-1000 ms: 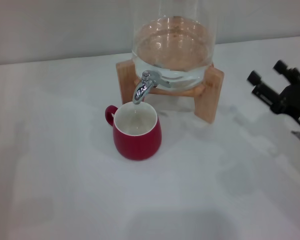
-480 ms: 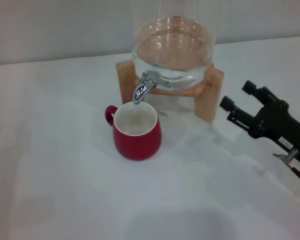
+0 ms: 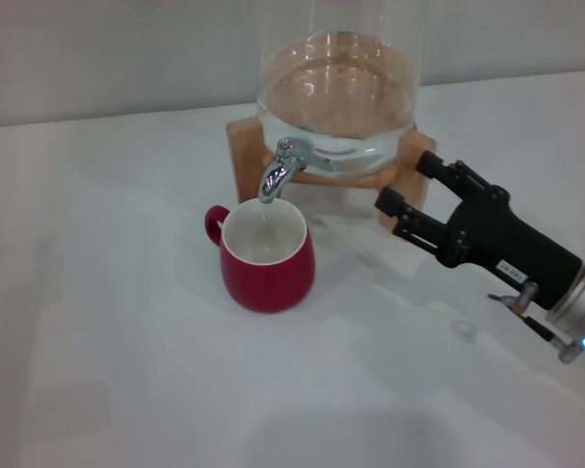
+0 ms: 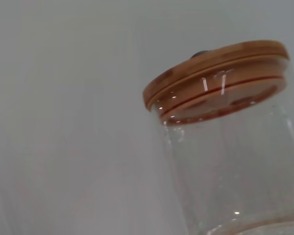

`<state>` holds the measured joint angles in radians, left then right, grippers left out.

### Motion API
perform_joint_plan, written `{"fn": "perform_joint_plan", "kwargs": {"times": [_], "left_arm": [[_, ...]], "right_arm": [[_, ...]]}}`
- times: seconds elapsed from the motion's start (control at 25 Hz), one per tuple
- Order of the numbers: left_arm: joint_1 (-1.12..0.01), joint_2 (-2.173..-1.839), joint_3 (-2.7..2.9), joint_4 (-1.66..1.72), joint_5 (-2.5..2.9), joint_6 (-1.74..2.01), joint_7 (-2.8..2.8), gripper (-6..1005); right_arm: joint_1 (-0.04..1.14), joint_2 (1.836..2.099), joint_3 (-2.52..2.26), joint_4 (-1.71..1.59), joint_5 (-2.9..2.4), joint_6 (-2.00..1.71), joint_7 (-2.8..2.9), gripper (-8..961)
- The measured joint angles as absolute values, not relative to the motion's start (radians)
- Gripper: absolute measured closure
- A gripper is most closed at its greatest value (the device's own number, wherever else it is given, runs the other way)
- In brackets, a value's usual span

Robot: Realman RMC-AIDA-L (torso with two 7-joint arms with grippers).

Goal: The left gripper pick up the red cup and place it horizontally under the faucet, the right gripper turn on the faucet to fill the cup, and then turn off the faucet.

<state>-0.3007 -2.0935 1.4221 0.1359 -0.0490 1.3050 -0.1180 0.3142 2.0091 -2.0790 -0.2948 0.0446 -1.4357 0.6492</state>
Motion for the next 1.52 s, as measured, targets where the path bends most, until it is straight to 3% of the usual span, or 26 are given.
{"fn": "perform_joint_plan", "kwargs": {"times": [1.52], "left_arm": [[-0.330, -2.093, 1.423, 0.110, -0.048, 1.304, -0.118, 366]], "right_arm": [[0.411, 2.016, -2.182, -0.400, 0.044, -1.306, 0.661, 81]]}}
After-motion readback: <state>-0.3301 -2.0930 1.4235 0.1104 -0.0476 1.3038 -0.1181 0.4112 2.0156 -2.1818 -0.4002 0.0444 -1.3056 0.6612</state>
